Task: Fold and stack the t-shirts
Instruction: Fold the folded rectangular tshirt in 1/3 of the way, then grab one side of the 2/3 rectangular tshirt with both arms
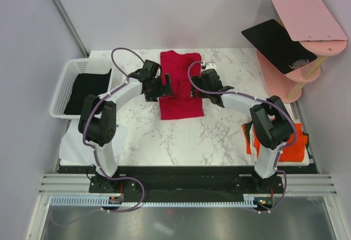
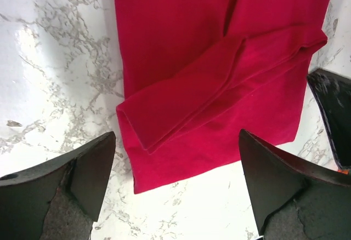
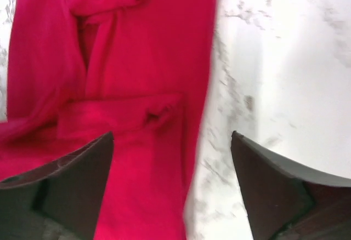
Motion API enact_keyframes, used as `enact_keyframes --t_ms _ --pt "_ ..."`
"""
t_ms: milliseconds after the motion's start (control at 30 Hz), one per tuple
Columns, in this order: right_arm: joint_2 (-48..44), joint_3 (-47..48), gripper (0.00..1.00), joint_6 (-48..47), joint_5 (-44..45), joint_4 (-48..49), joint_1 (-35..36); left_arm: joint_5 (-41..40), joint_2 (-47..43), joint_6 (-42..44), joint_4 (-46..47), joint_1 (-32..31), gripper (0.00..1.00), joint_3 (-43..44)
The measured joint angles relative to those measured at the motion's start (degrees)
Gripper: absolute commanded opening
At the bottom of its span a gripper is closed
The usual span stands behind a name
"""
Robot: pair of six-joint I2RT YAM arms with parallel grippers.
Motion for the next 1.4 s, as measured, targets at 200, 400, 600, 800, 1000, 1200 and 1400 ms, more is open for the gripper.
enact_keyframes --t_ms 200,400,600,800,1000,1200,1400 --pt "-13.5 -8.9 0.98 -0.2 2.9 1.6 -0.1 -1.4 -2.6 1.0 0.0 0.3 0.98 -1.4" --pt "-16.4 -12.7 0.91 3.9 -0.4 3.4 -0.2 -1.2 -11.0 1.1 2.3 0.3 0.90 -11.8" --pt "-13.4 -22.2 0.87 9.9 -5.9 3.9 -0.6 0.7 -13.3 0.8 6.1 0.3 0.83 -21.8" --pt "-12.9 -25.2 0.86 13.6 -9.4 10.6 -1.0 3.7 -12.7 0.1 10.7 0.3 0.82 -25.1" --pt "-12.3 -25.4 0.76 14.3 -9.8 12.7 -1.4 2.9 -12.3 0.0 13.0 0.3 0.82 -24.8" --pt "-7.5 -20.5 0.59 15.1 -12.7 11.6 -1.7 3.2 -8.9 0.0 13.0 0.3 0.75 -19.2" --pt "-6.0 -18.1 0.60 15.9 -15.6 9.1 -2.1 3.5 -7.8 0.0 12.7 0.3 0.77 -19.1"
